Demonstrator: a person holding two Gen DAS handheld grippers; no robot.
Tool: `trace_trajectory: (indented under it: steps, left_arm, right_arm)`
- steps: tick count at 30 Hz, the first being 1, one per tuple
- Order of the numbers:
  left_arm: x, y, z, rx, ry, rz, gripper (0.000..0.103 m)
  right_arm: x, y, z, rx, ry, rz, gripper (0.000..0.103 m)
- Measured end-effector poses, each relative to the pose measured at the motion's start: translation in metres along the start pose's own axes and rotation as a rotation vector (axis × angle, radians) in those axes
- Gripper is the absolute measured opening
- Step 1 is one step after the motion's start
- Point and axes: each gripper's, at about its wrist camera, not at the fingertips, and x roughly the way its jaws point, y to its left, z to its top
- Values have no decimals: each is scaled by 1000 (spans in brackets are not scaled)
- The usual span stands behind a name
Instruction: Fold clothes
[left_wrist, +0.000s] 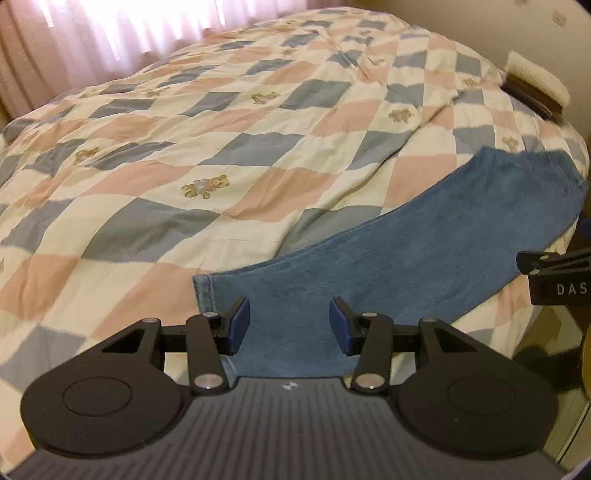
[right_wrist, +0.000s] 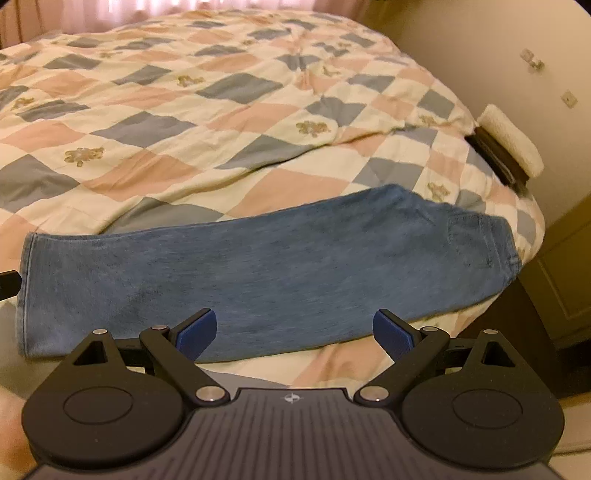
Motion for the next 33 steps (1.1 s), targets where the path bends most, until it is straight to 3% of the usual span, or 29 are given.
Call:
trace_trajectory:
  steps: [13, 15, 18, 20, 22, 27, 33]
  left_arm:
    - [45, 53, 12, 133, 26, -80, 43]
    - [53, 59, 11, 188, 17, -88, 43]
    - [68, 71, 7, 299, 14, -100, 38]
    - [80, 80, 3, 369, 26, -109, 37]
    - [93, 86, 2, 423, 38, -131, 33]
    - [131, 91, 6, 548, 77, -213, 33]
    - [173, 94, 10, 613, 182, -315, 31]
  right_arm:
    - [19, 56, 11, 63, 47, -35, 94]
    - [24, 54, 3, 161, 33, 72, 94]
    - [43, 38, -24, 443, 67, 390, 87]
    - [65, 32, -51, 664, 140, 583, 85]
    - [86, 34, -77, 836, 212, 721, 81]
    - [125, 56, -123, 1082, 299, 880, 61]
    - [159, 92, -140, 1200, 395, 945, 55]
